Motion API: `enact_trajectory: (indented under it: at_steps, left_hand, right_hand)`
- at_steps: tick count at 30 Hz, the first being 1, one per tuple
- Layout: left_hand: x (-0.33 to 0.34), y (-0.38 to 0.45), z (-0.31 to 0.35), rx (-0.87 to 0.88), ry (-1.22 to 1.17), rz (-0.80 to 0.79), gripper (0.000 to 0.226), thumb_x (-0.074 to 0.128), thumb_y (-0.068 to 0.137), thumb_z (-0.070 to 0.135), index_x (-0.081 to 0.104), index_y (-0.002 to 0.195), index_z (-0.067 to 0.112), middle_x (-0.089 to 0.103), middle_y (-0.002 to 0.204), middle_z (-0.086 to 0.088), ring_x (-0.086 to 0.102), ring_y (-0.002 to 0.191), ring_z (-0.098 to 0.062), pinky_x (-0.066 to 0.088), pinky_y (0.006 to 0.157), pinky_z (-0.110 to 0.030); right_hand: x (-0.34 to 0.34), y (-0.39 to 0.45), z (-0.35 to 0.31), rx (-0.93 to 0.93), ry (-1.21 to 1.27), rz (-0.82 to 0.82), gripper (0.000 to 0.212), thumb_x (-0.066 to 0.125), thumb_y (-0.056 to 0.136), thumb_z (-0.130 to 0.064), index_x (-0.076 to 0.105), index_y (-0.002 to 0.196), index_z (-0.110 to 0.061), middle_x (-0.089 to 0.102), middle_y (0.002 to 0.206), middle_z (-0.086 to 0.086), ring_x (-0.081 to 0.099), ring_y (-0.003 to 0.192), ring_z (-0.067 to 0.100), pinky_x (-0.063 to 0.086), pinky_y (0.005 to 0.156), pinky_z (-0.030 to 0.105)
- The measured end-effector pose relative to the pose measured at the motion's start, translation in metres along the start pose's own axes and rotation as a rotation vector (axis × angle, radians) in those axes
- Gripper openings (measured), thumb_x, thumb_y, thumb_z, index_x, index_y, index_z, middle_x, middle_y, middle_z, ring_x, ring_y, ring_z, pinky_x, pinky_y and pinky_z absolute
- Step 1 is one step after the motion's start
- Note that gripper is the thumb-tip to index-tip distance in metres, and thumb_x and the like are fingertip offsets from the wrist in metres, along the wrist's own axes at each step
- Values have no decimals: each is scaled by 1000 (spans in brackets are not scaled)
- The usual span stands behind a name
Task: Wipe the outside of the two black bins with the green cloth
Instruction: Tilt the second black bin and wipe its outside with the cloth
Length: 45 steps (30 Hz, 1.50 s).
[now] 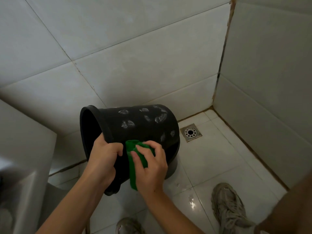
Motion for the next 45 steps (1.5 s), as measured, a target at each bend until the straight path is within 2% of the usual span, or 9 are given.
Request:
enact_trajectory:
  at_steps: [4, 11, 15, 22, 26, 33, 39, 43, 45]
  left_hand:
    - [-4, -1, 2, -11, -10, -8, 47, 35, 67, -25, 54, 89, 12, 56, 82, -7, 58, 81, -28, 45, 60, -31]
    - [-14, 0, 7, -38, 13, -35, 46, 38, 67, -23, 55, 89, 13, 56, 91, -7, 55, 91, -30, 44, 64, -33]
    - [-12, 6, 5, -37, 28, -13, 49, 38, 63, -22, 58, 90, 14, 58, 95, -8, 55, 100, -36, 45, 69, -37]
    - [-11, 6, 6, -48, 20, -29, 48, 40, 58, -20, 56, 88, 14, 56, 90, -7, 55, 92, -31, 44, 64, -34]
    - [-11, 5, 5, -36, 8, -36, 46, 37, 59, -21, 56, 83, 13, 57, 87, -7, 55, 88, -30, 43, 62, -33]
    - [-18, 9, 6, -46, 25, -36, 46, 41, 46, -14, 54, 81, 13, 56, 86, -8, 54, 88, -32, 43, 61, -33]
    - [-19, 7, 0, -49, 49, -41, 45, 43, 41, -10, 55, 79, 11, 56, 87, -10, 52, 92, -36, 42, 63, -34]
    - [-16, 10, 1, -57, 68, -41, 48, 43, 41, -10, 57, 81, 12, 58, 93, -12, 53, 100, -40, 43, 68, -36]
    - [-17, 10, 3, -58, 69, -32, 47, 42, 43, -13, 57, 80, 11, 58, 92, -12, 53, 99, -41, 42, 67, -35]
  right_hand:
    - [-1, 9, 10, -19, -5, 53, 17, 62, 89, -35, 65, 96, -20, 63, 101, 3, 55, 91, 9, 40, 79, 4]
    - [-10, 39, 50, 200, -62, 52, 27, 58, 87, -37, 71, 93, -14, 62, 102, 0, 54, 90, 9, 40, 70, 13]
    - [-11, 47, 62, 340, -59, 87, 15, 69, 86, -26, 71, 94, -13, 63, 104, 1, 56, 92, 13, 39, 70, 14]
    - [-14, 38, 52, 106, -42, -25, 27, 61, 86, -34, 72, 93, -11, 63, 101, 0, 55, 88, 10, 46, 72, 17]
    - [-21, 56, 71, 362, -68, 75, 17, 69, 86, -23, 71, 96, -10, 54, 103, -9, 52, 93, 9, 52, 78, 31]
    - [-13, 21, 47, 9, -22, -24, 27, 61, 87, -34, 71, 93, -10, 62, 103, 3, 55, 93, 9, 45, 79, 11]
    - [-27, 58, 96, 404, -78, 82, 19, 68, 88, -23, 70, 101, -9, 60, 106, 0, 58, 98, 20, 42, 75, 16]
    - [-27, 57, 96, 434, -113, 106, 19, 67, 89, -23, 70, 101, -10, 62, 107, 4, 58, 98, 20, 34, 75, 9]
    - [-24, 42, 80, 341, -101, 87, 22, 64, 88, -27, 70, 99, -9, 62, 107, 5, 56, 98, 17, 35, 78, 11]
Point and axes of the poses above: each hand's wrist, its own y-axis towards the middle knuckle, its own x-axis out of the palm, z = x × y, the point moved 3 cm from there along y, towards the middle knuckle
